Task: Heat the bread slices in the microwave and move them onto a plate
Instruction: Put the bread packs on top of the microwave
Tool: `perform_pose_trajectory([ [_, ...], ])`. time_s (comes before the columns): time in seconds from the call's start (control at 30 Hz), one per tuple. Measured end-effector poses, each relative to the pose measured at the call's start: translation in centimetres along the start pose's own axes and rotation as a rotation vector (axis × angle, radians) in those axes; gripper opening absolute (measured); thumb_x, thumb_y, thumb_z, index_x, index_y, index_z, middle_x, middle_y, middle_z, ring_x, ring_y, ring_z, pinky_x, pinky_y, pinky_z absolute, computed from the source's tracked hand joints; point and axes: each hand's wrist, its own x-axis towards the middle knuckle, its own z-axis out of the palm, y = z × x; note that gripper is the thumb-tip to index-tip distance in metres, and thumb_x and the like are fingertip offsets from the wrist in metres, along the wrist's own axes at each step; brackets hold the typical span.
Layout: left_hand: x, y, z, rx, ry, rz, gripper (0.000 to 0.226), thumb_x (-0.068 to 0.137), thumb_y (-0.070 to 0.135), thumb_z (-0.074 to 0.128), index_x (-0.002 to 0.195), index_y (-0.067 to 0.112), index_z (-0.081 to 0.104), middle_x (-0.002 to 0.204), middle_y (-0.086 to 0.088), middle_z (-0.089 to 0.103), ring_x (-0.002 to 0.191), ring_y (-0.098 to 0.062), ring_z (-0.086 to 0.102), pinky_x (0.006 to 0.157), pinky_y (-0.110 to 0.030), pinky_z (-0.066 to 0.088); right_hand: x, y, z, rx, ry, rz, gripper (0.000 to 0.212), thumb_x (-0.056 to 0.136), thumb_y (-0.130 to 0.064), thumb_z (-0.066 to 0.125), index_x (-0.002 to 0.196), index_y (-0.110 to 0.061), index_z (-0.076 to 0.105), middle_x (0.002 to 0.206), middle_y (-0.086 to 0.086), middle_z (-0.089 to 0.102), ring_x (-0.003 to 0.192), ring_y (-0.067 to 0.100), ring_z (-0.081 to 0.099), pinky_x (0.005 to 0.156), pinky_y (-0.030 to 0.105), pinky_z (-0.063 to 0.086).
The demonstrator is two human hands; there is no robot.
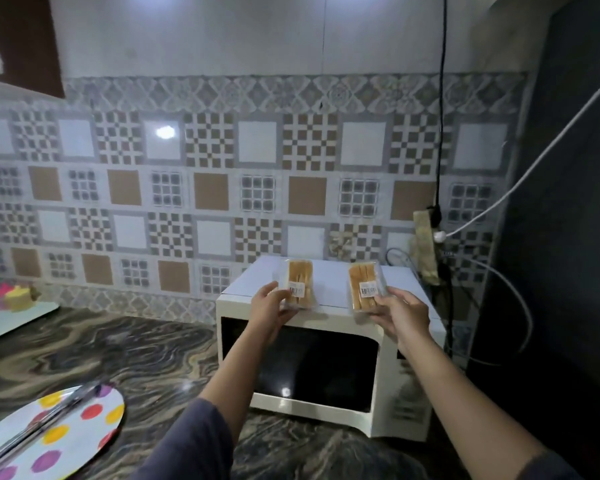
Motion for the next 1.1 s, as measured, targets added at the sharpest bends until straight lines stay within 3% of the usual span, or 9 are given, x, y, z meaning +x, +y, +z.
perform_pose_trajectory([
  [0.13, 3.1, 0.0, 1.6, 0.087, 0.053, -0.001, 0.049, 0.087, -0.004, 0.05, 0.133, 0.01, 0.041, 0.119, -0.022, 0.054, 0.086, -0.034, 0.062, 0.065, -0.036, 0.058, 3.8, 0.1, 0.3, -0.248, 0.034, -0.027, 0.029, 0.081, -0.005, 0.065, 0.109, -0.01, 0.061, 0.101, 0.018, 0.067, 0.08, 0.03, 0.07, 0.055, 0.029, 0.056],
  [0.23, 5.0, -0.3, 2.1, 0.259, 0.117, 0.04, 0.051, 0.087, 0.002, 0.049, 0.136, 0.012, 0.041, 0.124, -0.018, 0.056, 0.101, -0.035, 0.061, 0.08, -0.043, 0.055, 5.2, 0.2, 0.6, -0.432, 0.011, -0.1, 0.022, 0.081, -0.009, 0.064, 0.102, -0.013, 0.059, 0.101, 0.015, 0.066, 0.082, 0.026, 0.069, 0.061, 0.03, 0.056],
  [0.27, 5.3, -0.4, 2.1, 0.319, 0.14, 0.067, 0.051, 0.087, 0.005, 0.05, 0.136, 0.013, 0.041, 0.125, -0.016, 0.057, 0.101, -0.031, 0.061, 0.082, -0.041, 0.054, 5.6, 0.2, 0.7, -0.497, 0.011, -0.129, 0.022, 0.081, -0.011, 0.064, 0.101, -0.014, 0.059, 0.101, 0.013, 0.065, 0.083, 0.025, 0.068, 0.062, 0.03, 0.055],
  [0.4, 6.0, -0.2, 2.0, 0.586, 0.199, 0.168, 0.048, 0.09, 0.012, 0.049, 0.137, 0.01, 0.04, 0.132, -0.011, 0.052, 0.096, -0.021, 0.052, 0.066, -0.024, 0.041, 6.7, 0.0, 1.2, -0.742, 0.003, -0.184, 0.025, 0.082, -0.02, 0.064, 0.105, -0.013, 0.058, 0.104, 0.012, 0.063, 0.087, 0.024, 0.057, 0.066, 0.028, 0.042],
  [0.5, 6.1, 0.1, 2.0, 0.756, 0.173, 0.212, 0.046, 0.093, 0.016, 0.047, 0.137, 0.006, 0.039, 0.137, -0.012, 0.049, 0.117, -0.026, 0.05, 0.085, -0.026, 0.038, 7.0, -0.1, 1.5, -0.85, -0.027, -0.207, 0.021, 0.082, -0.017, 0.062, 0.098, -0.005, 0.065, 0.101, 0.013, 0.067, 0.088, 0.026, 0.056, 0.075, 0.034, 0.045],
  [0.57, 6.2, 0.2, 2.0, 0.814, 0.161, 0.226, 0.042, 0.095, 0.016, 0.045, 0.135, 0.004, 0.041, 0.137, -0.013, 0.049, 0.122, -0.027, 0.048, 0.089, -0.027, 0.036, 6.9, -0.2, 1.7, -0.865, -0.042, -0.201, 0.022, 0.082, -0.014, 0.062, 0.098, 0.001, 0.066, 0.101, 0.016, 0.068, 0.093, 0.03, 0.059, 0.081, 0.037, 0.048],
  [0.73, 7.0, 0.1, 1.8, 0.841, 0.163, 0.234, 0.037, 0.093, 0.01, 0.048, 0.129, -0.002, 0.047, 0.133, -0.017, 0.052, 0.119, -0.029, 0.05, 0.08, -0.023, 0.032, 7.0, -0.3, 2.3, -0.868, -0.038, -0.176, 0.024, 0.082, -0.01, 0.059, 0.102, 0.002, 0.065, 0.104, 0.018, 0.067, 0.093, 0.032, 0.059, 0.084, 0.038, 0.049],
  [0.9, 7.9, 0.1, 0.9, 0.84, 0.128, 0.231, 0.049, 0.091, 0.019, 0.055, 0.134, 0.003, 0.041, 0.135, -0.015, 0.049, 0.121, -0.029, 0.048, 0.096, -0.033, 0.039, 6.6, 0.0, 2.6, -0.877, -0.05, -0.199, 0.022, 0.087, -0.016, 0.056, 0.105, -0.005, 0.065, 0.109, 0.013, 0.065, 0.086, 0.023, 0.052, 0.076, 0.031, 0.044],
  [1.1, 7.2, 0.5, 0.0, 0.843, 0.104, 0.19, 0.049, 0.089, 0.019, 0.055, 0.133, 0.002, 0.042, 0.134, -0.016, 0.048, 0.12, -0.029, 0.048, 0.092, -0.031, 0.039, 4.4, -0.2, 2.6, -0.916, -0.085, -0.177, 0.033, 0.093, -0.021, 0.047, 0.122, -0.008, 0.056, 0.123, 0.014, 0.059, 0.107, 0.028, 0.053, 0.082, 0.03, 0.041],
])
